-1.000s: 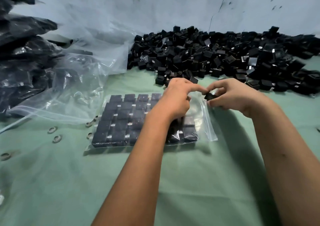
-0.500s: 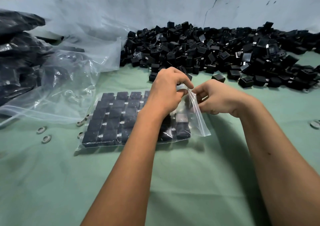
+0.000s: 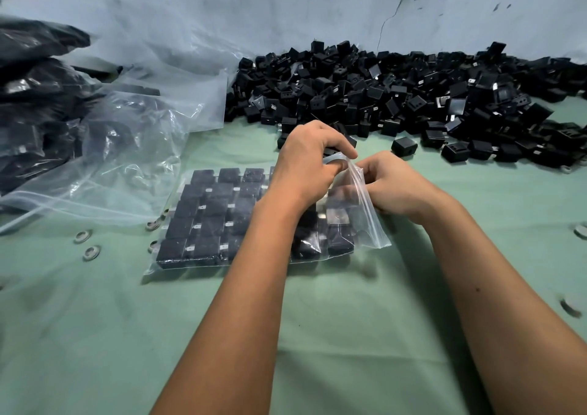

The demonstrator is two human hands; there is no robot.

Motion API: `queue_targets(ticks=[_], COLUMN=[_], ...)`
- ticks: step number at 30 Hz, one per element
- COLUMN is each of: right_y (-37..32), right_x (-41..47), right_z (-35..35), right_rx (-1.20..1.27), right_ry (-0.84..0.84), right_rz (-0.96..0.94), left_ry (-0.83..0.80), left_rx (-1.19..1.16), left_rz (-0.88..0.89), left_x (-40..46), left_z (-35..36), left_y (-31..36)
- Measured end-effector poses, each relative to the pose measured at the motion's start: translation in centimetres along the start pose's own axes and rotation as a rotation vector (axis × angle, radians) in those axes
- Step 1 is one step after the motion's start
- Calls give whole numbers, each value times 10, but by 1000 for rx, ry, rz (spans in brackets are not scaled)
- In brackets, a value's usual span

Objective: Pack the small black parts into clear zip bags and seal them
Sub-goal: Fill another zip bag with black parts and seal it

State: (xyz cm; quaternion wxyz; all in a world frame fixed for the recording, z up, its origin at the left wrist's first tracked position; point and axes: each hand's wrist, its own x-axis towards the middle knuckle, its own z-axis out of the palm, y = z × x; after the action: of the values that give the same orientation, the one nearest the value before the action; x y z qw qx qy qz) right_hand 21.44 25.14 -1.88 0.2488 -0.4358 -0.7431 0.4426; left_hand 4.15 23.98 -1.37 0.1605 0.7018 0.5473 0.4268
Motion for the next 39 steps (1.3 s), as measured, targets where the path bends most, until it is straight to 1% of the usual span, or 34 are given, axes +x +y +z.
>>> queue_targets(ticks=[4,11,14,15,16,17,19,20,21,22,23,25,28,30,32,35,36,37,39], right_y=[0,5,7,8,10,13,18,20,22,26,31,40,47,49,49,45,44,43,40], right_x=[1,4,3,4,6,8,13,14,14,14,14,16,19,21,20,17,16,15,14], right_z=[5,8,7,7,6,5,-1,-5,-8,-10,-11,-12,-11,-12,-13,-12,-12,-11,-11], right_rx=[-8,11,61,64,59,36,-83,-175,-299,-430,-541,-653,-695,-717,-696,-537,-505,-497,-516], right_ry=[-28,-5,-12,14,75,182,488,635,743,796,797,712,540,475,514,740,781,773,652], right_rz=[-39,-81,-52,-31,-10,9,45,66,96,133,171,247,310,321,282,185,173,176,188], left_ry=[9,28,49,59,72,89,135,160,182,191,184,118,0,4,56,89,81,74,71], left_rx=[1,13,22,25,32,42,66,76,85,92,98,101,81,75,65,35,22,18,21], left_rz=[0,17,30,36,42,49,65,72,76,76,72,52,15,0,-24,-83,-109,-135,-179], left_x=[0,0,0,-1,-1,-1,-2,-2,-2,-2,-2,-2,-3,-4,-4,-3,-3,-3,-4], left_z=[0,3,3,3,4,4,5,5,5,5,6,6,6,4,-1,-12,-16,-19,-23], left_y=[1,4,5,6,6,7,8,9,10,10,11,10,8,7,5,-3,-6,-8,-12])
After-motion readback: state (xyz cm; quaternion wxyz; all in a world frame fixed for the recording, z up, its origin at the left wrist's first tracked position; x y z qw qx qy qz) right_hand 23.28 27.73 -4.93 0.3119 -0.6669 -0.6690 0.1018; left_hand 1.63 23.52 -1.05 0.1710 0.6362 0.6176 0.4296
